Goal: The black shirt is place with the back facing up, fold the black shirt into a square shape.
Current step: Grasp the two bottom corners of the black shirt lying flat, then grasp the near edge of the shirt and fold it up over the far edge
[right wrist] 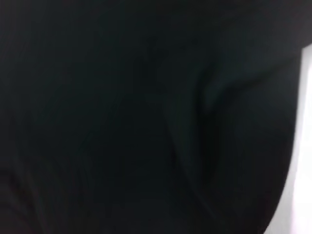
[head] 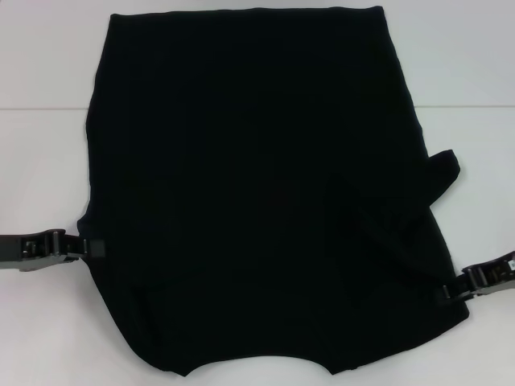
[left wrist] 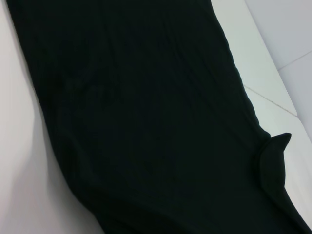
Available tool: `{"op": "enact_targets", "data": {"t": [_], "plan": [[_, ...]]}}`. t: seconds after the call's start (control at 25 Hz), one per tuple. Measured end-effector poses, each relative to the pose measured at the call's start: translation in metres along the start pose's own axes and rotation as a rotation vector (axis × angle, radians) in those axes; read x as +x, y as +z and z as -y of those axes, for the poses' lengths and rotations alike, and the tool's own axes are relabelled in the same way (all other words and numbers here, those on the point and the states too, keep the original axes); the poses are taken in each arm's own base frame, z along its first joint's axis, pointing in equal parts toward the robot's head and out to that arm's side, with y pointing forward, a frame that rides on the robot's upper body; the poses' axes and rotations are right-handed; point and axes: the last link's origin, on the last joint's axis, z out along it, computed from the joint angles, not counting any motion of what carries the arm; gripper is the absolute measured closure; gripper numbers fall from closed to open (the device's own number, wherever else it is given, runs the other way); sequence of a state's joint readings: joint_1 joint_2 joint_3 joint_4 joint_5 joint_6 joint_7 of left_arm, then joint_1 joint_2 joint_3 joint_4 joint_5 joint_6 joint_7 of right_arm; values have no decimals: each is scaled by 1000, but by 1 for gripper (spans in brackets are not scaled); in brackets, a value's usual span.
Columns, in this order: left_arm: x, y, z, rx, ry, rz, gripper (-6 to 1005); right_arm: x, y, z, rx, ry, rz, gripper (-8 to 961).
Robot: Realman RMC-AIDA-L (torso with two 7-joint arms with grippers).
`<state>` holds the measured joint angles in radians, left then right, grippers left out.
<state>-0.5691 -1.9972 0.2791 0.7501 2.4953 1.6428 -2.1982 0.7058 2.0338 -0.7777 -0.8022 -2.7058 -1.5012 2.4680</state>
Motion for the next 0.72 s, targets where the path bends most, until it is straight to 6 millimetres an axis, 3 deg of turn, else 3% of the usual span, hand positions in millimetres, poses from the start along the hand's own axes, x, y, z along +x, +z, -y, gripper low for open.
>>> {"op": "enact_targets", "data": {"t": [0.32,0.6,0.72], "plan": [[1,1,-1,-2,-2,0,968,-7,3,-17,-67,-31,11,519],[1,1,-1,-4,-2,0,968,-5,4,-17,-73,-24,2,538],[2,2,-3,-7,2,6,968,-3,5,-16,-81,-11,-10,597]]}}
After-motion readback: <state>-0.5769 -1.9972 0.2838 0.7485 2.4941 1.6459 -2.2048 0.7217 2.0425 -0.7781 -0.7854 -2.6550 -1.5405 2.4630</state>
